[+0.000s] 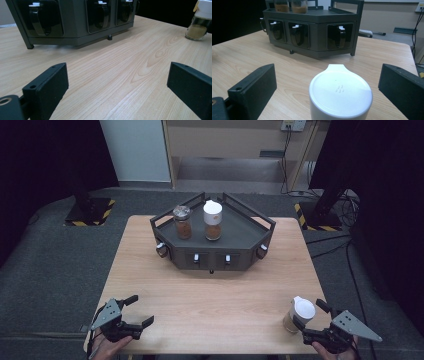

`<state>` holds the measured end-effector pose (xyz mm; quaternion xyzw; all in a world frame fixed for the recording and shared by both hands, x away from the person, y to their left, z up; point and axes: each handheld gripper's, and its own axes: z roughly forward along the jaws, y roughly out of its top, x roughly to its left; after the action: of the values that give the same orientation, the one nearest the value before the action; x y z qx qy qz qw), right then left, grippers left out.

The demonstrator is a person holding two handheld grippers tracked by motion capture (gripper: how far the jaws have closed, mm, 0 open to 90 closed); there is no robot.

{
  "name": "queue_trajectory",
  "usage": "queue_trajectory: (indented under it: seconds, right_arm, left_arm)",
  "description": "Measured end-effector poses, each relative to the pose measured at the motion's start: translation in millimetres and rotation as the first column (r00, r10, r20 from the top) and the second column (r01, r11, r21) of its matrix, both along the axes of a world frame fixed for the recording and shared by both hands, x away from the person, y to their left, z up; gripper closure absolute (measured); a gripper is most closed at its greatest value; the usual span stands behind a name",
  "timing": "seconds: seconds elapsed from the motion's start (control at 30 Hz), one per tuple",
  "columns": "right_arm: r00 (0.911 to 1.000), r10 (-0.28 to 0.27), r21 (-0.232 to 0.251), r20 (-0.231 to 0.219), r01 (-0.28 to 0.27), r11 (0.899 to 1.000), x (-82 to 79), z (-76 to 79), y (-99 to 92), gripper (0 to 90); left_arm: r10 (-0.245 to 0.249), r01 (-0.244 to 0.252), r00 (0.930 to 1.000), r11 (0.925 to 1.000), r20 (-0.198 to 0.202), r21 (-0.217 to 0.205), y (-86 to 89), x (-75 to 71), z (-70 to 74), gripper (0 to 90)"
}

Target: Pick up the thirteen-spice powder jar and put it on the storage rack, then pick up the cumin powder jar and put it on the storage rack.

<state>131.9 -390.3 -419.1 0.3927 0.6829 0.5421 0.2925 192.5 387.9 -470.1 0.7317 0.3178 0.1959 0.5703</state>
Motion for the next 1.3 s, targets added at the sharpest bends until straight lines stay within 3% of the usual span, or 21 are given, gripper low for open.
queue_trajectory:
  seconds: [0.7,1.3]
  right_arm:
    - [1.0000,-0.001,0.016,0.002,0.001,1.000,-2.1,3.0,-0.7,1.7]
    - [0.9969,-0.015,-0.010,-0.077,0.015,1.000,9.4,11.7,0.1,1.9]
  left_arm:
    - [-0.002,0.002,1.0000,0.9999,0.003,0.011,-0.9,-0.9,1.0,2.3]
    - [-0.002,0.002,1.0000,0.9999,-0.001,0.014,-1.7,-0.4,1.3,2.3]
